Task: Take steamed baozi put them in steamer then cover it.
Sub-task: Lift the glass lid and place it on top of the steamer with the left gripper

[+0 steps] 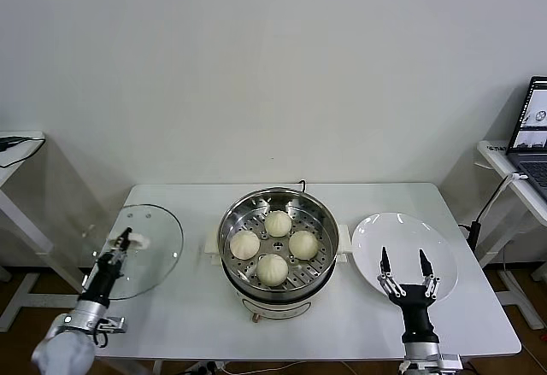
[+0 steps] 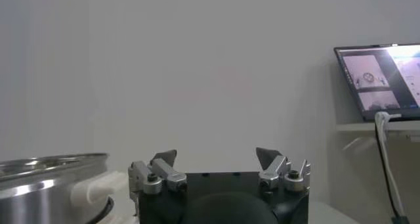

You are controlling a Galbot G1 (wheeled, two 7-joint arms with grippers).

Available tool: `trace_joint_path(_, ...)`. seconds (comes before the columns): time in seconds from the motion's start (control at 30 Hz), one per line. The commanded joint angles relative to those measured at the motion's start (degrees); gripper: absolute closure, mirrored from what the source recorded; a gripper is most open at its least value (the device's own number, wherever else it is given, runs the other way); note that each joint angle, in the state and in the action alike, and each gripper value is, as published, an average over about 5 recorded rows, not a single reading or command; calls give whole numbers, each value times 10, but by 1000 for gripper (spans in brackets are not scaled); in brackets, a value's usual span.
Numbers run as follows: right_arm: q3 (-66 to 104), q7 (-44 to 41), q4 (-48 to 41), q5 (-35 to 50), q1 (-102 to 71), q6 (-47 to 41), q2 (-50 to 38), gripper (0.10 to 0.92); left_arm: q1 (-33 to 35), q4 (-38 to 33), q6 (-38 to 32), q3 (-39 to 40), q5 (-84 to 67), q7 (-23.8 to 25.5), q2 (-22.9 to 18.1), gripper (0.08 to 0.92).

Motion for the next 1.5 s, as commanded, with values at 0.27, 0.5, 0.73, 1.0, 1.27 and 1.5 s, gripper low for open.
trace_joint_path(0.27,-3,0,-4,3,14,4,-1,203,139,-418,264,76,-183,222,81,812)
trace_joint_path(0.5,1,0,-7,5,17,6,-1,203,102,-472,414,220,-179,293,115,812)
trace_joint_path(0.73,7,1,0,3,13,6,4,203,24,-461,503,356,-118,338,121,812)
trace_joint_path(1.0,11,2,4,-9,5,6,14,203,-44,-376,527,466,-31,352,83,812)
trace_joint_path(1.27,17,3,4,-17,-3,8,20,203,-87,-315,553,533,27,354,32,812)
trace_joint_path(1.5,21,3,-4,-21,-2,12,23,203,-101,-285,551,559,58,351,9,812)
